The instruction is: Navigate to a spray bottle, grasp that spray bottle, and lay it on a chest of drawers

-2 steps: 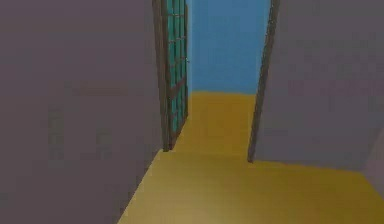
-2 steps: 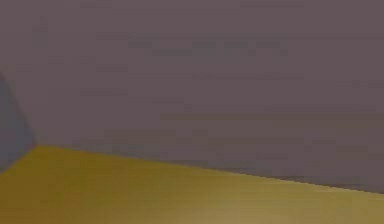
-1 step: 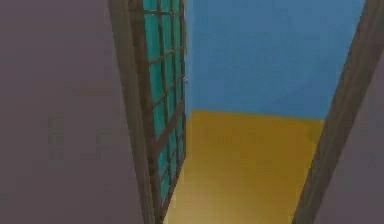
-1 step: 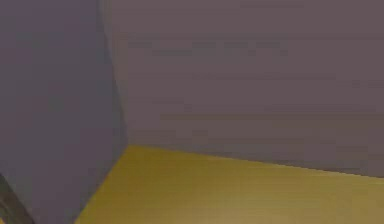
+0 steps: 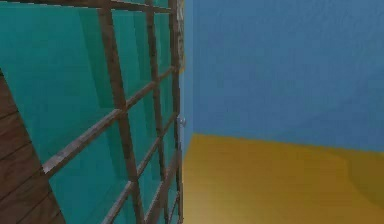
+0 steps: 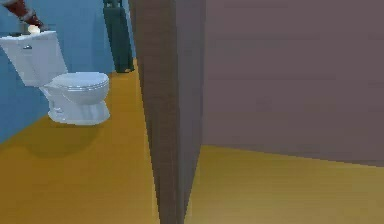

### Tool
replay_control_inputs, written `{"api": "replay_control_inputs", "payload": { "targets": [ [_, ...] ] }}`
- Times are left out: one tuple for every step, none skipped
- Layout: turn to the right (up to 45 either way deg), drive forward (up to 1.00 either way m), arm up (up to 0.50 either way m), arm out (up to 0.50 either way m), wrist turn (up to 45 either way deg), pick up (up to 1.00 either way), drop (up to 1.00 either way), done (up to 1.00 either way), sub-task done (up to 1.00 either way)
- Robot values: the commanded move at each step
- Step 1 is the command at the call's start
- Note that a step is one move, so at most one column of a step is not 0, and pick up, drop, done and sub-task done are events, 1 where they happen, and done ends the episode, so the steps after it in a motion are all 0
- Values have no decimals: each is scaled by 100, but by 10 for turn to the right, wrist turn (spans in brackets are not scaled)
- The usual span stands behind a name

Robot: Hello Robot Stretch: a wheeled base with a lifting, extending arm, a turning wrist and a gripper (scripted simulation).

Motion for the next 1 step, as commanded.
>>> {"api": "replay_control_inputs", "payload": {
  "targets": [
    [120, 0, 0, 0, 0, 0, 0, 0, 0]
  ]
}}
